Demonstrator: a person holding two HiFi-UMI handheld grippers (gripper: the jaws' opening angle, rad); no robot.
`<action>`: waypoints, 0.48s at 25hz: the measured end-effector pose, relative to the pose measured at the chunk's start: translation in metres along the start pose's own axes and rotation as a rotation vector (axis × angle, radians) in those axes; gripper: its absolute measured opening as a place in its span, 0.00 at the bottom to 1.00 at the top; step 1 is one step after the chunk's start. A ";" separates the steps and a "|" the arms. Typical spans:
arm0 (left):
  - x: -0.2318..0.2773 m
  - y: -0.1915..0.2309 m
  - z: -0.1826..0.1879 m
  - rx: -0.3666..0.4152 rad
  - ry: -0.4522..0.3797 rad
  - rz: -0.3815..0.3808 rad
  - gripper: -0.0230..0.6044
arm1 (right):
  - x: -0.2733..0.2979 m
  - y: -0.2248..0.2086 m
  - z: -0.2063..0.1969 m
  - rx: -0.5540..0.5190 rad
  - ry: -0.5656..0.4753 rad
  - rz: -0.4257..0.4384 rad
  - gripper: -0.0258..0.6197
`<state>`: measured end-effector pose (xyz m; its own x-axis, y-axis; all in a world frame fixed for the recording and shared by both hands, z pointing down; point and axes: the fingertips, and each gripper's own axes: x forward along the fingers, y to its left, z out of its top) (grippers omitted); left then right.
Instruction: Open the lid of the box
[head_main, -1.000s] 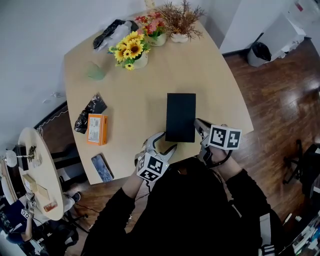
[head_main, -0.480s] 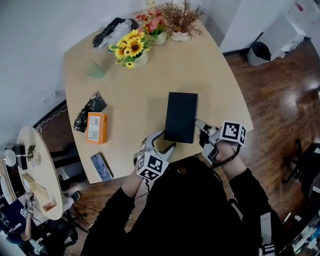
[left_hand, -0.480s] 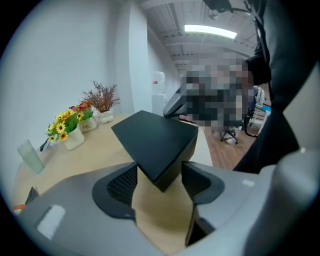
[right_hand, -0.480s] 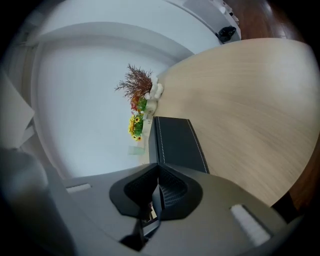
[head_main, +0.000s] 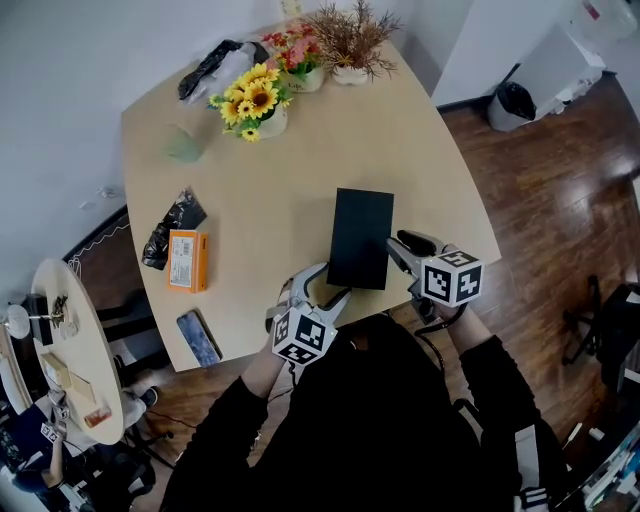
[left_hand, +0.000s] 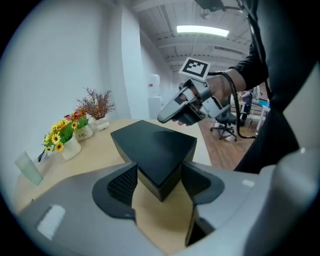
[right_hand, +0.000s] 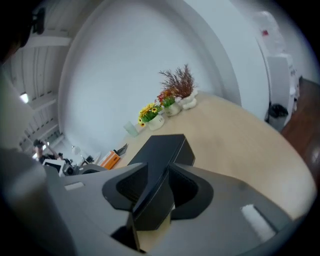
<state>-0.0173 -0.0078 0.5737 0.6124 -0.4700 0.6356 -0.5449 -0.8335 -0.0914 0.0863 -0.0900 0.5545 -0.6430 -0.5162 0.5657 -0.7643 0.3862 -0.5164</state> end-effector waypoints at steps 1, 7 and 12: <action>0.000 0.000 0.001 0.004 -0.002 -0.001 0.45 | 0.001 -0.008 0.011 -0.065 -0.013 -0.013 0.26; -0.001 -0.003 0.002 0.015 -0.011 0.025 0.44 | 0.022 -0.033 0.056 -0.225 -0.008 0.012 0.32; -0.001 -0.004 0.002 0.012 0.002 0.035 0.43 | 0.041 -0.030 0.050 -0.229 0.022 -0.014 0.29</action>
<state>-0.0143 -0.0051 0.5719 0.5919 -0.4985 0.6334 -0.5591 -0.8199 -0.1228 0.0856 -0.1609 0.5613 -0.6313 -0.5068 0.5870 -0.7625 0.5438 -0.3505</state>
